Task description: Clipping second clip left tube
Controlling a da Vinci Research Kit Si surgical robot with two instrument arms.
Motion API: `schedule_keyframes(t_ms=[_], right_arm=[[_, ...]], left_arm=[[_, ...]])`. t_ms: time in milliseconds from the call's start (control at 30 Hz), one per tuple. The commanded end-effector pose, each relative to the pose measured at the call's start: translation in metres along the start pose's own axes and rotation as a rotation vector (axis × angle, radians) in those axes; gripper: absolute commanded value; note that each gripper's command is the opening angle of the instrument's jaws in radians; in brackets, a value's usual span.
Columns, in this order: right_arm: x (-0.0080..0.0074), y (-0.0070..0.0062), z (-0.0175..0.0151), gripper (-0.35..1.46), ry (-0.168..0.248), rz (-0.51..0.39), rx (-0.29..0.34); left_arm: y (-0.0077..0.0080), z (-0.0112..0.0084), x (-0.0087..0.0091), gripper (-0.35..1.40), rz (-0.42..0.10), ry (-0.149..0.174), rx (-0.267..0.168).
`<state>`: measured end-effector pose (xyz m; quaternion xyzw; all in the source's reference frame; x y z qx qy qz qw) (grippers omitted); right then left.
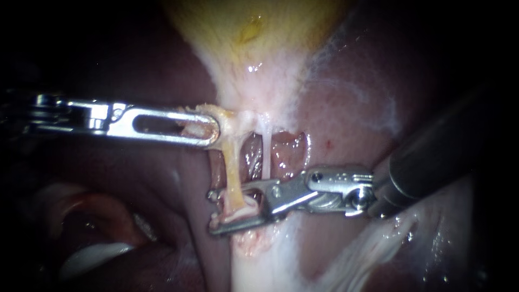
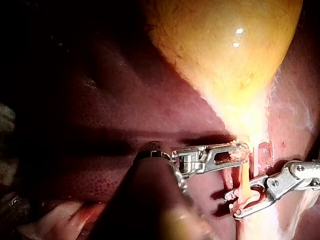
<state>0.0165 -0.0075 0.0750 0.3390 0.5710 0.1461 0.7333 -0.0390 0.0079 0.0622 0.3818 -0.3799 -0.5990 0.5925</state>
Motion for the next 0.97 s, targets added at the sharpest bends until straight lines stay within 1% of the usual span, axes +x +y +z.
schedule_keyframes(t_ms=[33, 200, 233, 267, 300, 367, 433, 533, 967], right_arm=[[0.0001, 0.0000, -0.0001, 0.05, 0.001, 0.006, 0.000], [0.0002, 0.0000, -0.0004, -0.19, 0.008, 0.054, 0.001], [0.0002, 0.0000, -0.0004, -0.30, 0.008, 0.072, 0.002], [0.0002, 0.0000, -0.0005, -0.35, 0.009, 0.090, 0.002], [0.0002, 0.0000, -0.0006, -0.35, 0.009, 0.113, 0.001], [0.0000, 0.0000, -0.0007, -0.35, 0.012, 0.124, 0.002], [-0.0001, 0.0000, -0.0008, -0.35, 0.000, 0.154, 0.000], [-0.0002, -0.0001, -0.0011, -0.35, -0.023, 0.155, -0.007], [-0.0003, -0.0001, -0.0012, -0.35, -0.026, 0.155, -0.006]], left_arm=[[0.0000, 0.0000, 0.0000, -0.35, 0.000, 0.000, 0.000], [0.0001, -0.0001, 0.0000, -0.35, 0.000, 0.000, 0.000], [0.0001, -0.0001, 0.0000, -0.35, 0.000, 0.000, 0.000], [0.0001, -0.0001, 0.0000, -0.35, 0.000, 0.000, 0.000], [0.0002, 0.0000, -0.0001, -0.35, 0.000, 0.000, 0.000], [0.0003, 0.0000, -0.0001, -0.35, 0.001, 0.000, 0.001], [0.0003, 0.0000, -0.0001, -0.35, 0.001, 0.001, 0.001], [0.0004, 0.0000, -0.0001, -0.35, 0.001, 0.001, 0.001], [0.0005, 0.0000, -0.0002, -0.35, 0.001, 0.001, 0.001]])
